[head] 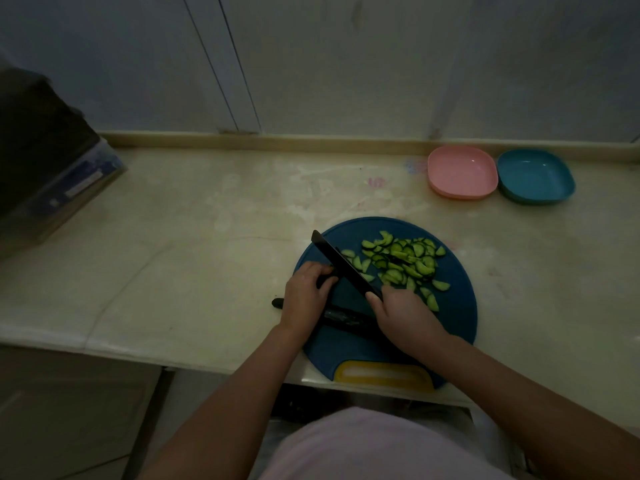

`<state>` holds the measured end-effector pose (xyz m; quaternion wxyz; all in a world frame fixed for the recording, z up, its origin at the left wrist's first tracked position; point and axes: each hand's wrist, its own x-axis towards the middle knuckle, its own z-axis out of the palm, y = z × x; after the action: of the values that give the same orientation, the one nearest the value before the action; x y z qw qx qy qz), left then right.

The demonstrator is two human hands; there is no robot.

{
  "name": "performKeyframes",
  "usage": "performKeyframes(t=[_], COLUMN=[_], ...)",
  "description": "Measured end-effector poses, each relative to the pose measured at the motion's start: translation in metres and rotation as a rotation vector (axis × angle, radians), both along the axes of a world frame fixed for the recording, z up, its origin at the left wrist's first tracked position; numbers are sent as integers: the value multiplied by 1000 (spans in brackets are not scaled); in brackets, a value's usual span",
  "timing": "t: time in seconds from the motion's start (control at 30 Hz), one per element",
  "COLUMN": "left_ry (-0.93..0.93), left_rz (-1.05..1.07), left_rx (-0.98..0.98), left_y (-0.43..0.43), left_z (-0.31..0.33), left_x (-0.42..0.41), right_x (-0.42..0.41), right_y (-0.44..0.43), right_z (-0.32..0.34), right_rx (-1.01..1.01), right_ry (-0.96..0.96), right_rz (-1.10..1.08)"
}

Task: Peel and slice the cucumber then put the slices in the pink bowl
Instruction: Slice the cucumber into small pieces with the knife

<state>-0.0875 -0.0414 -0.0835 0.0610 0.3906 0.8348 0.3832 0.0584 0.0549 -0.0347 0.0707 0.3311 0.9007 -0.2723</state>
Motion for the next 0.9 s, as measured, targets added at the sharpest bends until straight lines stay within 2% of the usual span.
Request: performKeyframes(t=[0.67, 0.9], left_ry=[30, 143], left_rz=[16, 49], left_rx=[29, -81], left_y=[1, -3], left_z=[-6, -5], left_x=[3, 6], right_x=[-8, -12], right_y=[-2, 1], right_z=[0, -5], right_rx=[79, 43], right_ry=[-31, -4], right_rz=[68, 19])
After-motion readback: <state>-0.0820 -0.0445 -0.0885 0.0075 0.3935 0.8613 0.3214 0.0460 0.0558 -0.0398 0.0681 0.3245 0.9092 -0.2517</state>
